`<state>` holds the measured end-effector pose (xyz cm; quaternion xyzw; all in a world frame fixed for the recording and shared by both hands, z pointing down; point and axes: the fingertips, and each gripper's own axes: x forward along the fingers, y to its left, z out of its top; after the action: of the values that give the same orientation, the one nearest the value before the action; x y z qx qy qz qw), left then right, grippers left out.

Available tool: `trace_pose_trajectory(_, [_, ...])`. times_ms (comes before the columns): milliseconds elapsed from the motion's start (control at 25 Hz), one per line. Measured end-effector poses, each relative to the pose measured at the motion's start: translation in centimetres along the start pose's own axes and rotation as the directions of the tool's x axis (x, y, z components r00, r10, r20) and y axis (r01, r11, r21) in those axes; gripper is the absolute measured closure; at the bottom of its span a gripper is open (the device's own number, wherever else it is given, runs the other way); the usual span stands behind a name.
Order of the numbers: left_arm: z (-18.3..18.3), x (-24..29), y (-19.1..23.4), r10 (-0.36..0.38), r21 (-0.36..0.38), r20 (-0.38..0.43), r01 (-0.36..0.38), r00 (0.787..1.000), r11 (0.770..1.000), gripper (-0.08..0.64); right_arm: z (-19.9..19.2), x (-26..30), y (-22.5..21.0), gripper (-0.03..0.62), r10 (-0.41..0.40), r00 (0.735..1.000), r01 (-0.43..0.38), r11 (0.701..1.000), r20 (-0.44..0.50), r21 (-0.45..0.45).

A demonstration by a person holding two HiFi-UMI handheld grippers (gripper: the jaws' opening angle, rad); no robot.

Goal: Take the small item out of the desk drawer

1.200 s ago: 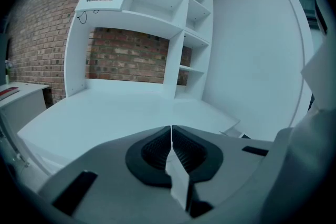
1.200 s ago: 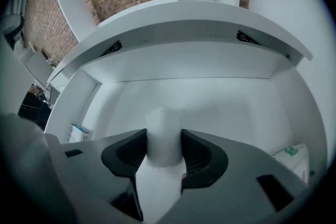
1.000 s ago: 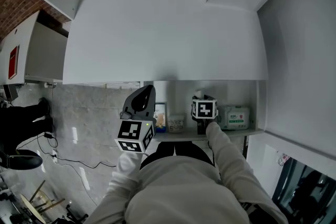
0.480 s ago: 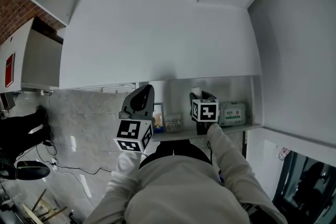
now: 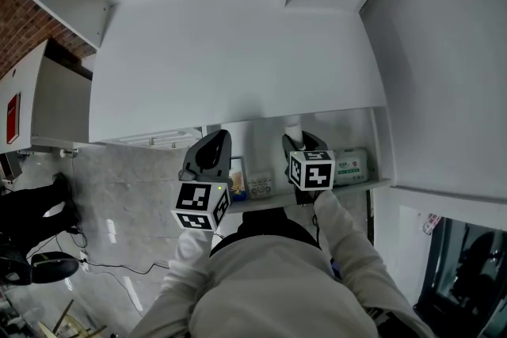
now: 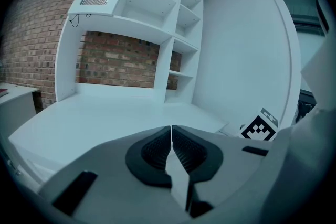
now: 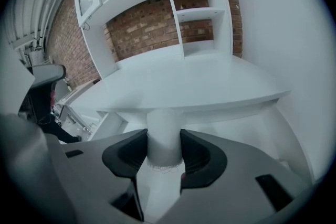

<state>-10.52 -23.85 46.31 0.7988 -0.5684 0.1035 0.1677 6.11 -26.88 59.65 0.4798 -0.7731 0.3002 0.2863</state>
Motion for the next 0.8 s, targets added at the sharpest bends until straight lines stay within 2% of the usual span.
trace_pose_trajectory(360, [0.0,-1.5,-0.5,-0.022,0.006,0.003,0.022,1.0,1.0,0.537,3.5,-4.4,2.0,0.385,0.014,0.989,-0.015,1.0,0.15,0.006])
trace_pose_trajectory(640, [0.5,-2.2,-0.9,-0.041,0.025,0.012,0.04,0.999,0.999,0.537,5.8,-7.8,3.0,0.385,-0.003,0.966,0.01,1.0,0.258,-0.026])
trace_pose_trajectory(800, [1.0,-2.7,-1.0,-0.045,0.031,0.028,0.044,0.999,0.999,0.537,6.5,-9.4,3.5,0.387,-0.004,0.953,0.008,1.0,0.303,-0.011])
